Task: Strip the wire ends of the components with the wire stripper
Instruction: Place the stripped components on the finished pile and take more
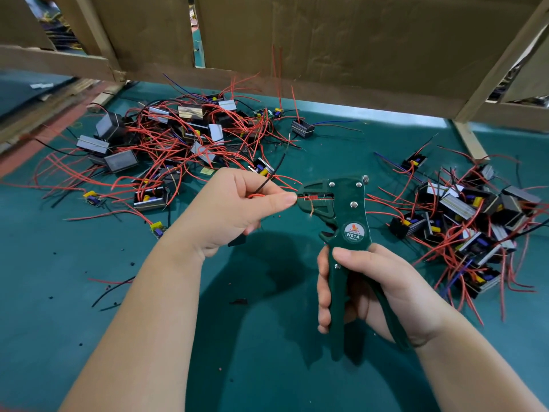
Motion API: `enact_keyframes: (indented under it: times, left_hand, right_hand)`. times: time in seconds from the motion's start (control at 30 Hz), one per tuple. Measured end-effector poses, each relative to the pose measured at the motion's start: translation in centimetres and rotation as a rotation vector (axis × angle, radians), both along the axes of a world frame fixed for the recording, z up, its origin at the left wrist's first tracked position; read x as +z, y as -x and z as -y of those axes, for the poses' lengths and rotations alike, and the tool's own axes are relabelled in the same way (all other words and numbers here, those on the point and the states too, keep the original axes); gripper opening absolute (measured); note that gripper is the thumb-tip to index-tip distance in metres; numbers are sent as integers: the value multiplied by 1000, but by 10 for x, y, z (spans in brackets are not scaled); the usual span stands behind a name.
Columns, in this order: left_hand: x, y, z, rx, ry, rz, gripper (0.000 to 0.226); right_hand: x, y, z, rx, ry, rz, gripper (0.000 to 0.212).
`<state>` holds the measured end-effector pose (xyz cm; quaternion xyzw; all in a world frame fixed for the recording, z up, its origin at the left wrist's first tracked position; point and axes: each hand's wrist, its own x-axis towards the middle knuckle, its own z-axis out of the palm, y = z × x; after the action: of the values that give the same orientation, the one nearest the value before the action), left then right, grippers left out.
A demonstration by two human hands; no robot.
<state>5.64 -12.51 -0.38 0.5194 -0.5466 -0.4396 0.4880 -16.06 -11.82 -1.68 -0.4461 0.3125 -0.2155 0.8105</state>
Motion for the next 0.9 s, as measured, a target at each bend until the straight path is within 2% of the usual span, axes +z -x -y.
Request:
enact_keyframes:
  times: [0.1,0.2,0.33,0.4,0.53,0.63,0.8,0.9]
  left_hand:
    - [-4,2,3,19,-47,44,30]
    - [-10,8,8,46,-149,99,41]
    - [-16,12,8,27,-92,422,39]
    - [-18,4,8,51,-76,494,38]
    - [-21,1,10,86,-83,403,35]
    - [-22,12,10,54,-90,394,33]
    - [-20,28,7,9,-70,505,30]
    - [-17,35,3,-65,-29,617,29]
  right_hand:
    - [1,-9,-5,-120,-70,-28,28]
    - [-1,-15,-4,-282,-122,-54,36]
    - [1,-13,5,-316,-178,27,33]
    - [2,-6,14,-402,-176,98,27]
    - [-3,6,24,-543,-137,220,28]
    - [-7,2,20,-509,-103,282,37]
    - [-9,-9,12,-268,-69,358,75]
    - [-7,-14,11,-253,-68,349,65]
